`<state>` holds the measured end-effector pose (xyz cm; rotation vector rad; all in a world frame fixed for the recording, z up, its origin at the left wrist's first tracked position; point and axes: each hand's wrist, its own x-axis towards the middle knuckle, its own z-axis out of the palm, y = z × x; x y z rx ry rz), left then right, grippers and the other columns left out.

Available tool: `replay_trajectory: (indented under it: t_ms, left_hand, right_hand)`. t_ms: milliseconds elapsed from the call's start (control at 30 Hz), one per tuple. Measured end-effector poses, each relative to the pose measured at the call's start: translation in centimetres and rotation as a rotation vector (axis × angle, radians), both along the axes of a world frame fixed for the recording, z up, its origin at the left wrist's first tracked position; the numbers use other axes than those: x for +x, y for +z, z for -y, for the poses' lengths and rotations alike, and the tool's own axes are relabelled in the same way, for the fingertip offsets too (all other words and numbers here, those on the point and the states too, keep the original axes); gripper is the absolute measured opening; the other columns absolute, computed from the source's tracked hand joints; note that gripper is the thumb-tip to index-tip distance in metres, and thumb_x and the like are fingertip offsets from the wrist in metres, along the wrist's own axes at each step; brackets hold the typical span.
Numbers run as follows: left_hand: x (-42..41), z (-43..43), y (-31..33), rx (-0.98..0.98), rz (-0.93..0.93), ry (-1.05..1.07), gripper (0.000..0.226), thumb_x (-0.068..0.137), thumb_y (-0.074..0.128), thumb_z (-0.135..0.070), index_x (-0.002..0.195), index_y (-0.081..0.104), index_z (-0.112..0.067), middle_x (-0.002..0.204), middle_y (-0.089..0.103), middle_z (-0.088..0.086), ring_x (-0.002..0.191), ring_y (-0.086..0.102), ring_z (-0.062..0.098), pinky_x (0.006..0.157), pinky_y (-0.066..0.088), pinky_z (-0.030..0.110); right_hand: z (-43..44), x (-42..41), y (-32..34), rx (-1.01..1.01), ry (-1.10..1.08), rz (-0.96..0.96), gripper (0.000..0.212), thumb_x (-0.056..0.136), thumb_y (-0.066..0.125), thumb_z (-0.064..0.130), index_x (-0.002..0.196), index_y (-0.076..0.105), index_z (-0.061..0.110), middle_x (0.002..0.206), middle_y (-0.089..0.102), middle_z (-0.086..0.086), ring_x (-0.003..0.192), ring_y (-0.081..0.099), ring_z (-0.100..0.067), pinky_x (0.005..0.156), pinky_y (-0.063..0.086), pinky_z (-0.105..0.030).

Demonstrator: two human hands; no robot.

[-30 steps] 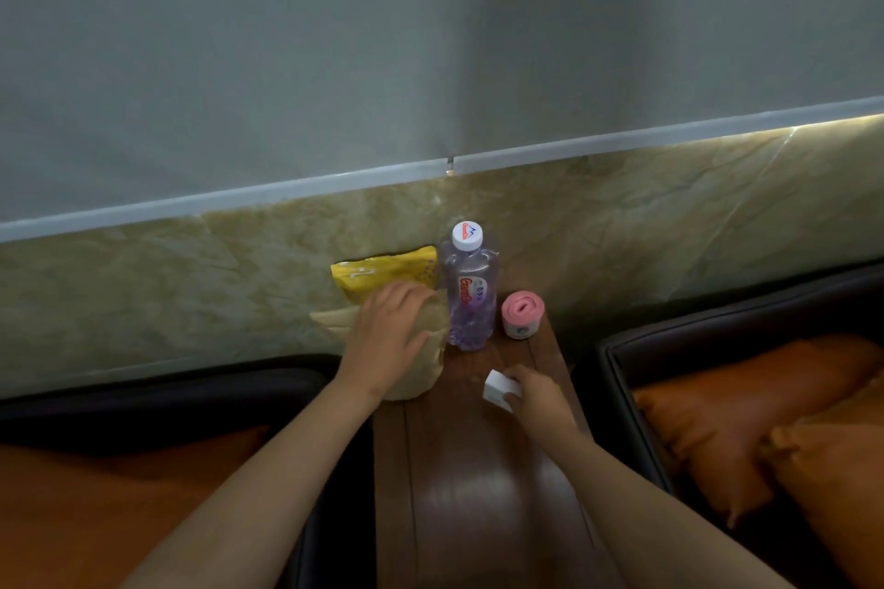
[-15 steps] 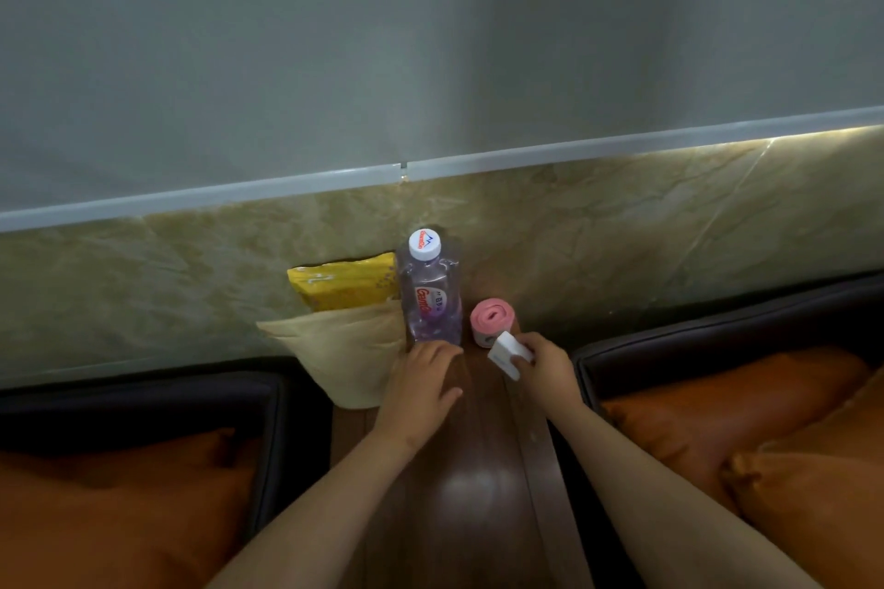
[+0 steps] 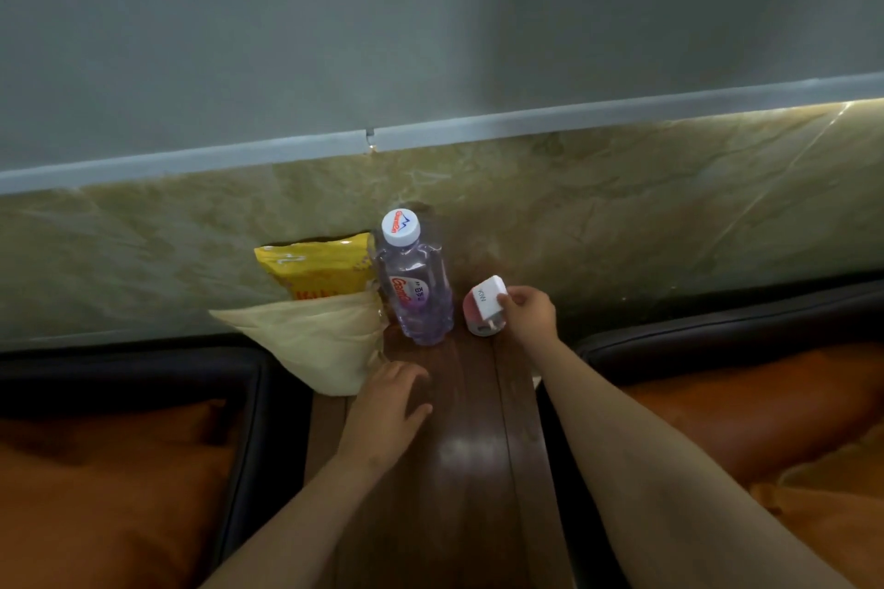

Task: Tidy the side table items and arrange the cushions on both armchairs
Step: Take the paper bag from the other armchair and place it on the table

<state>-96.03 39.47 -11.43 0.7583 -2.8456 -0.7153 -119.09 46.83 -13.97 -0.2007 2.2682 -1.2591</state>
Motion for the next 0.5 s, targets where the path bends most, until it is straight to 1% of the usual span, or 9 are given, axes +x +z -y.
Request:
replay_trajectory:
  t_ms: [67, 167, 233, 267, 333, 367, 433, 500]
  left_hand:
    - [0.8, 0.0, -0.3, 0.023, 0.022, 0.015, 0.033, 0.08, 0.07, -0.027, 0.111, 0.059, -0.021, 0.112, 0.058, -0.004, 0.108, 0.052, 0.015, 0.093, 0.04, 0.026]
    - [2.0, 0.1, -0.6, 0.041, 0.072, 0.035, 0.032, 0.081, 0.069, -0.027, 0.111, 0.06, -0.02, 0.114, 0.058, -0.004, 0.111, 0.051, 0.014, 0.095, 0.037, 0.024]
    - [2.7, 0.3, -0.7, 0.054, 0.086, 0.064, 0.032, 0.081, 0.069, -0.025, 0.111, 0.06, -0.019, 0.114, 0.059, -0.002, 0.112, 0.052, 0.016, 0.095, 0.037, 0.024]
    - [3.0, 0.4, -0.7, 0.065, 0.089, 0.086, 0.033, 0.081, 0.069, -0.024, 0.112, 0.06, -0.019, 0.115, 0.059, -0.001, 0.112, 0.052, 0.017, 0.095, 0.038, 0.025]
    - [3.6, 0.7, -0.5, 0.076, 0.107, 0.123, 0.035, 0.082, 0.069, -0.023, 0.115, 0.06, -0.018, 0.118, 0.058, 0.0, 0.113, 0.052, 0.017, 0.095, 0.038, 0.026]
    - [3.9, 0.9, -0.4, 0.079, 0.117, 0.135, 0.035, 0.083, 0.069, -0.023, 0.116, 0.06, -0.018, 0.118, 0.058, 0.001, 0.113, 0.052, 0.018, 0.095, 0.039, 0.026]
    - [4.6, 1.4, -0.4, 0.122, 0.122, 0.173, 0.033, 0.083, 0.069, -0.023, 0.114, 0.06, -0.017, 0.117, 0.059, 0.001, 0.112, 0.053, 0.019, 0.093, 0.04, 0.027]
    - [5.6, 1.9, -0.4, 0.232, 0.133, 0.271, 0.031, 0.083, 0.069, -0.023, 0.112, 0.06, -0.017, 0.115, 0.06, 0.001, 0.11, 0.053, 0.017, 0.091, 0.042, 0.026]
  right_hand:
    - [0.4, -0.1, -0.4, 0.011, -0.028, 0.002, 0.028, 0.089, 0.061, 0.014, 0.114, 0.065, 0.001, 0.112, 0.067, -0.017, 0.103, 0.062, -0.031, 0.083, 0.045, -0.031]
    - [0.4, 0.1, -0.7, 0.034, 0.024, -0.054, 0.031, 0.086, 0.062, 0.013, 0.115, 0.065, 0.002, 0.11, 0.066, -0.021, 0.099, 0.062, -0.034, 0.083, 0.049, -0.035]
    - [0.2, 0.5, -0.5, 0.023, 0.086, -0.069, 0.031, 0.083, 0.063, 0.012, 0.114, 0.067, 0.004, 0.107, 0.068, -0.018, 0.096, 0.063, -0.031, 0.078, 0.048, -0.031]
    - [0.0, 0.7, -0.4, 0.026, 0.122, -0.083, 0.031, 0.081, 0.063, 0.014, 0.11, 0.068, 0.006, 0.104, 0.069, -0.016, 0.095, 0.064, -0.031, 0.075, 0.047, -0.03]
    - [-0.3, 0.9, -0.7, 0.047, 0.145, -0.138, 0.037, 0.072, 0.06, 0.028, 0.103, 0.069, 0.011, 0.098, 0.07, -0.014, 0.095, 0.062, -0.034, 0.077, 0.048, -0.035]
    - [-0.4, 1.2, -0.9, 0.075, 0.154, -0.178, 0.04, 0.07, 0.059, 0.032, 0.104, 0.068, 0.011, 0.1, 0.068, -0.014, 0.098, 0.059, -0.036, 0.08, 0.047, -0.038]
    - [-1.1, 2.5, -0.3, 0.147, 0.175, -0.317, 0.041, 0.077, 0.066, 0.028, 0.112, 0.063, 0.008, 0.109, 0.061, -0.016, 0.105, 0.051, -0.036, 0.086, 0.041, -0.04]
    - [-1.7, 4.8, 0.6, 0.174, 0.261, -0.553, 0.046, 0.076, 0.074, 0.029, 0.114, 0.061, 0.006, 0.11, 0.059, -0.015, 0.106, 0.049, -0.033, 0.086, 0.041, -0.04]
